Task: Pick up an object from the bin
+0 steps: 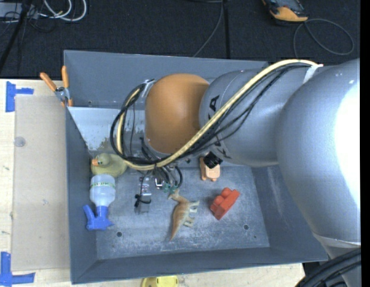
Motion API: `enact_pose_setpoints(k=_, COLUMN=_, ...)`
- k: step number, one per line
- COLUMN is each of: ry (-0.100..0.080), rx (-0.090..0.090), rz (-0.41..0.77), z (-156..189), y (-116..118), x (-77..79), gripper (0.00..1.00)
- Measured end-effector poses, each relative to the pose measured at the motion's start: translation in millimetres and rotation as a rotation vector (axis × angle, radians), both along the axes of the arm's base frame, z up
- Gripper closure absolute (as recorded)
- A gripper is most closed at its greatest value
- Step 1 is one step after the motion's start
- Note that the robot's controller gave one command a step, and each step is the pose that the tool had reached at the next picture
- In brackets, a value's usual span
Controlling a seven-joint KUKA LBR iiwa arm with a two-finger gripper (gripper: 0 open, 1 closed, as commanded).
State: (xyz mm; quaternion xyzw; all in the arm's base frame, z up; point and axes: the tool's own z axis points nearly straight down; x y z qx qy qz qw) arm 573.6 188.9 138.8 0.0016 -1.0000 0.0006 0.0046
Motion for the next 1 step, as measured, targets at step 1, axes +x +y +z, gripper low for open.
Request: enact_pose_setpoints(k=1, ry=-0.007, rx=0.001, rz=-0.004, z=4.4, y=-0.7, x=2.0, gripper=0.00)
